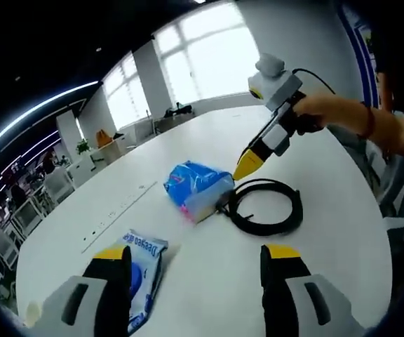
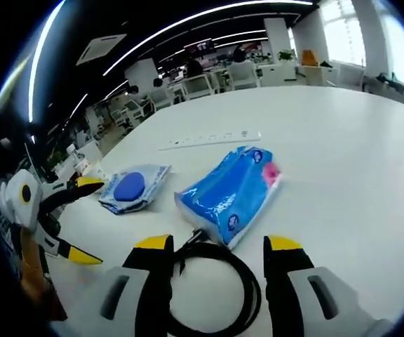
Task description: Arrange the tabletop items into an orderly group along one side of the table until the central work area is clear of visible clutter.
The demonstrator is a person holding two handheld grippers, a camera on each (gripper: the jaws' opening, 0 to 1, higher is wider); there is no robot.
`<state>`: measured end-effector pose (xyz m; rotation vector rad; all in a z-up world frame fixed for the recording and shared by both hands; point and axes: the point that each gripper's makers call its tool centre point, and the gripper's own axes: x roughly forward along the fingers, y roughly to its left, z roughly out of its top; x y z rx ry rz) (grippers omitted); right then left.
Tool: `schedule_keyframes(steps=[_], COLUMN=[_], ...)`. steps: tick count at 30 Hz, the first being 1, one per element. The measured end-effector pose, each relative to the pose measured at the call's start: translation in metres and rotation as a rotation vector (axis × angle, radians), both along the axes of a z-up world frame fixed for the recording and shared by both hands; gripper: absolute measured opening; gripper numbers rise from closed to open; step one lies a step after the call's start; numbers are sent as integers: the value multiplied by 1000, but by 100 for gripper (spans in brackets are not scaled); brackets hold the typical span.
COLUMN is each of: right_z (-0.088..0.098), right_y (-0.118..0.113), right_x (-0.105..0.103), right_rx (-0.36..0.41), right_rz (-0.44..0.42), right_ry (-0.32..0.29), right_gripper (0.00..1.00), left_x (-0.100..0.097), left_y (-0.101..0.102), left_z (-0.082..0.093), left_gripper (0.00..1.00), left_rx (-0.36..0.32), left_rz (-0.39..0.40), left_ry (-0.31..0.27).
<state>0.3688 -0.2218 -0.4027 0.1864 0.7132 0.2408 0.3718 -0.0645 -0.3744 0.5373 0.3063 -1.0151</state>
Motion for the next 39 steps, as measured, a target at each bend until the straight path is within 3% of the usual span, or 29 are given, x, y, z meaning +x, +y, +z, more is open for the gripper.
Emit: schedule_keyframes(steps=[9,15,26,32,39], right_z=[-7,-8,-11,-11,-12], right_y=[-10,-12,-13,-18,-21], right_x=[3,3,9,10,12], right_rx=[1,1,10,18,16], right_rz=[-7,-8,-9,-19,-24], right_ry=[13,17,21,20,23], right_gripper=[49,49,48,48,47], left_x=[15,18,25,28,35], left_y=[-11,-11,-29,-34,-44], left_z=[-12,-12,-13,-14,-16], left_gripper=[71,70,68,58,58], left_rx=[10,11,8,13,0], left_rz=[-3,-2,-22,-32,-36], left_ry=[9,9,-4,-17,-13])
